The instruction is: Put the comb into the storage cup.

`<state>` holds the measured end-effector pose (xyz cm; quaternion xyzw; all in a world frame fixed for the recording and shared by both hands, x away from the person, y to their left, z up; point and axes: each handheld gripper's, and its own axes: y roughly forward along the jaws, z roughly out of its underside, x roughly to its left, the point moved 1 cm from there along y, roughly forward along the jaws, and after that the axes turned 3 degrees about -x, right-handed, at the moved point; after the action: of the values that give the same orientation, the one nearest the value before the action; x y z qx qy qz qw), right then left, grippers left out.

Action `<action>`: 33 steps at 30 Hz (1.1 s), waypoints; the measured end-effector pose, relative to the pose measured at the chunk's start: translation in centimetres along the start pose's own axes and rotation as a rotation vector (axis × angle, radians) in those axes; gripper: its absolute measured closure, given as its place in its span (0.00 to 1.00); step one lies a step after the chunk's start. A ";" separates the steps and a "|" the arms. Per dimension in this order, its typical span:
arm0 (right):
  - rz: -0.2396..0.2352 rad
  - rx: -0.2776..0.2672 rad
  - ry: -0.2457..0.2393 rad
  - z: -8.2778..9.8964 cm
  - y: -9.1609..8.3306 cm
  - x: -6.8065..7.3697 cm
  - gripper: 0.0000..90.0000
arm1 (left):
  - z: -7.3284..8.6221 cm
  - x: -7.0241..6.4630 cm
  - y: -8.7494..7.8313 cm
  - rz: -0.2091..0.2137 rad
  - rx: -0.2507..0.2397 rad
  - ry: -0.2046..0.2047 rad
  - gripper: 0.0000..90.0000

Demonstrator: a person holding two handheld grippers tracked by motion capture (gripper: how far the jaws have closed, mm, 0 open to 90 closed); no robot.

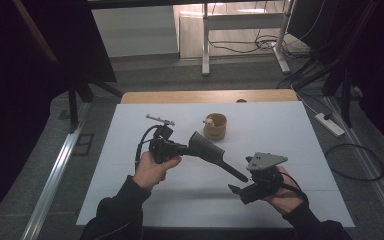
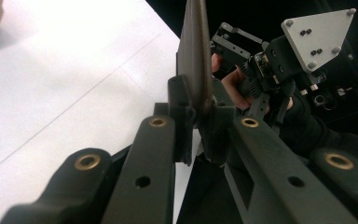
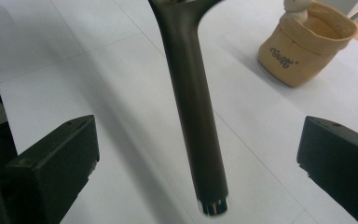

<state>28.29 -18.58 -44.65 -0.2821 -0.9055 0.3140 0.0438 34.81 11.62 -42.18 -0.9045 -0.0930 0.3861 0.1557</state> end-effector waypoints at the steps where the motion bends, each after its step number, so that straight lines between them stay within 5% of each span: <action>1: -0.001 0.000 0.003 0.1 0.0 0.0 0.00 | 0.0 0.0 -0.1 -0.004 0.001 0.006 0.92; 18: 0.009 0.040 0.066 1.1 -1.1 -0.7 0.00 | -1.5 -0.2 -1.5 -0.076 -0.001 0.077 0.92; 33: 0.018 0.065 0.106 2.4 -2.2 -1.4 0.00 | -2.6 0.4 -3.1 -0.111 -0.024 0.083 0.92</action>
<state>27.83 -22.07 -45.16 -0.3049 -0.8886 0.3284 0.0983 36.77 14.07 -39.65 -0.9149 -0.1412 0.3379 0.1696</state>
